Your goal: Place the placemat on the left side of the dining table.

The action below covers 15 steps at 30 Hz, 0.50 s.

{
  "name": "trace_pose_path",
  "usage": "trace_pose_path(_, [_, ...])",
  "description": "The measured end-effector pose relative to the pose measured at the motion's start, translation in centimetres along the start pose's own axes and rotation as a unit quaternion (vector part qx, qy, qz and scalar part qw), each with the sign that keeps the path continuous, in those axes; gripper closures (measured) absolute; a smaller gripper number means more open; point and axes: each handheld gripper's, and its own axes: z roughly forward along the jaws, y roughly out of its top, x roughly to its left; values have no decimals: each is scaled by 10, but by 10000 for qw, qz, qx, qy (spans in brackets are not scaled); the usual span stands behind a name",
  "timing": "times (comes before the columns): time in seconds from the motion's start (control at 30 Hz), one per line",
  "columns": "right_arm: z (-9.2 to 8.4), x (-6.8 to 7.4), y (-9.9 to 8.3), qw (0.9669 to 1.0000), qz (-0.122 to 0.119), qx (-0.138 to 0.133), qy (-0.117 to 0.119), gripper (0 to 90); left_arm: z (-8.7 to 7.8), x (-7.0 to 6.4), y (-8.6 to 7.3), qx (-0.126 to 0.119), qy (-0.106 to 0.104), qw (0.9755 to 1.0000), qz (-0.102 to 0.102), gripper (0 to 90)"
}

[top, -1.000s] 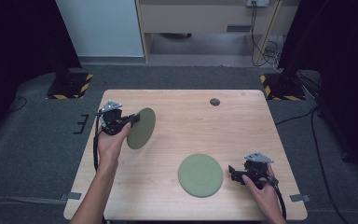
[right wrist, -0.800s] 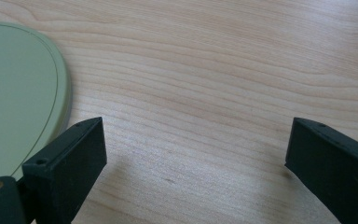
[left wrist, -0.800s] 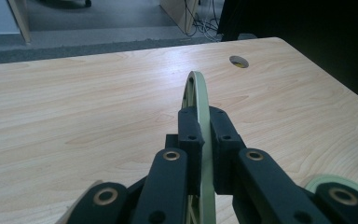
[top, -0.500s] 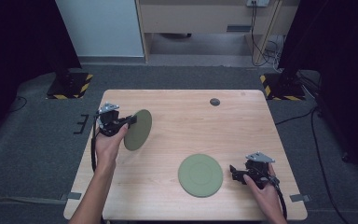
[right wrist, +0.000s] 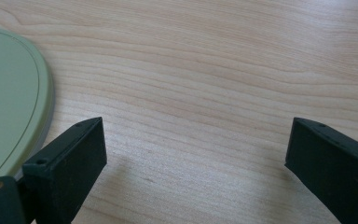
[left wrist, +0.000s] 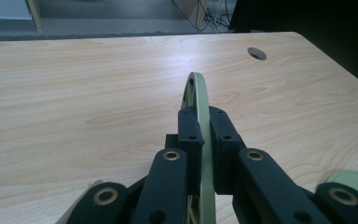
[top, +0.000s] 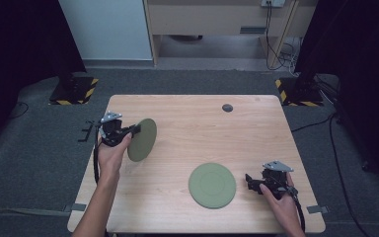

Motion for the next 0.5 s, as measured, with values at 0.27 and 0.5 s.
trace_pose_path(0.27, [-1, -2, 0, 10000, 22, 4, -12, 53, -6, 12, -5, -55, 52, 9999, -83, 849])
trace_pose_path(0.5, [-2, -3, 0, 10000, 49, -25, -37, 53, -11, 25, -10, -94, 170, 9996, -181, 849])
